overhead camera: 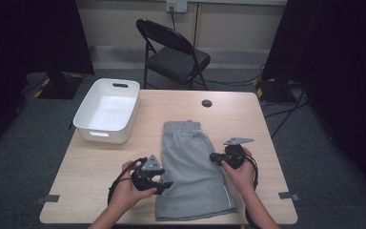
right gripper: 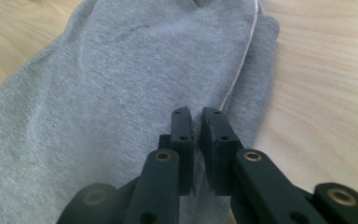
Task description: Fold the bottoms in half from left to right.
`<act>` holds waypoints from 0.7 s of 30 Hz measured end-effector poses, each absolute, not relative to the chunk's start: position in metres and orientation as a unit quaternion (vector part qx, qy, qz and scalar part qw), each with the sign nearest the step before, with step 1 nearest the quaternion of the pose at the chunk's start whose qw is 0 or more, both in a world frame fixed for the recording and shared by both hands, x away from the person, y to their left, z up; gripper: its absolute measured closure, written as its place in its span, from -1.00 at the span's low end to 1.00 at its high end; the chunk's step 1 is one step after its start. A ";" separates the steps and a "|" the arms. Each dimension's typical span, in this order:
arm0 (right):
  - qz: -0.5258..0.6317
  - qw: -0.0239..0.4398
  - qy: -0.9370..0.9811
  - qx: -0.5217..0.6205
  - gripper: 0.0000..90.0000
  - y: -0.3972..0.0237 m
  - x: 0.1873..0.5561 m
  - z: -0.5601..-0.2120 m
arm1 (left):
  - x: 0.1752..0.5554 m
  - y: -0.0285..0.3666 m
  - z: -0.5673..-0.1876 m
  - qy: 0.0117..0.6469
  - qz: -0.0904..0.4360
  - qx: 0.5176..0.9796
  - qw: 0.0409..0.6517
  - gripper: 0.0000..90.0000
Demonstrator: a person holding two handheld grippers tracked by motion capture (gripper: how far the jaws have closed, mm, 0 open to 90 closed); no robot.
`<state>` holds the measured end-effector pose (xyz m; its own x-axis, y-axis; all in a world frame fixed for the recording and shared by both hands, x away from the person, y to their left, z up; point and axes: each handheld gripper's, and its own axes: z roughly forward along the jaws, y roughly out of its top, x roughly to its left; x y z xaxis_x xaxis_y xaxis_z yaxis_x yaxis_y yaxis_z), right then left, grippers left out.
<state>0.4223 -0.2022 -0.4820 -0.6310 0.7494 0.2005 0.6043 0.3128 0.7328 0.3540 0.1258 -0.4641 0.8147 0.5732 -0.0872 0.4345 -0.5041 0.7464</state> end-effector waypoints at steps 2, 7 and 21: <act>0.406 0.095 0.806 0.421 0.86 -0.204 0.425 -0.481 | 0.367 0.128 -0.465 0.305 0.097 0.856 0.407 -0.12; 0.399 0.095 0.811 0.418 0.90 -0.207 0.429 -0.486 | 0.397 0.131 -0.471 0.340 0.126 0.839 0.405 -0.20; 0.408 0.081 0.801 0.430 1.00 -0.220 0.399 -0.494 | 0.411 0.133 -0.480 0.349 0.146 0.839 0.390 -0.27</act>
<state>0.3987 -0.2195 -0.4944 -0.6168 0.7552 0.2217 0.6232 0.2966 0.7236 0.4107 0.1331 -0.4802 0.7132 0.7005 -0.0269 0.4718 -0.4512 0.7575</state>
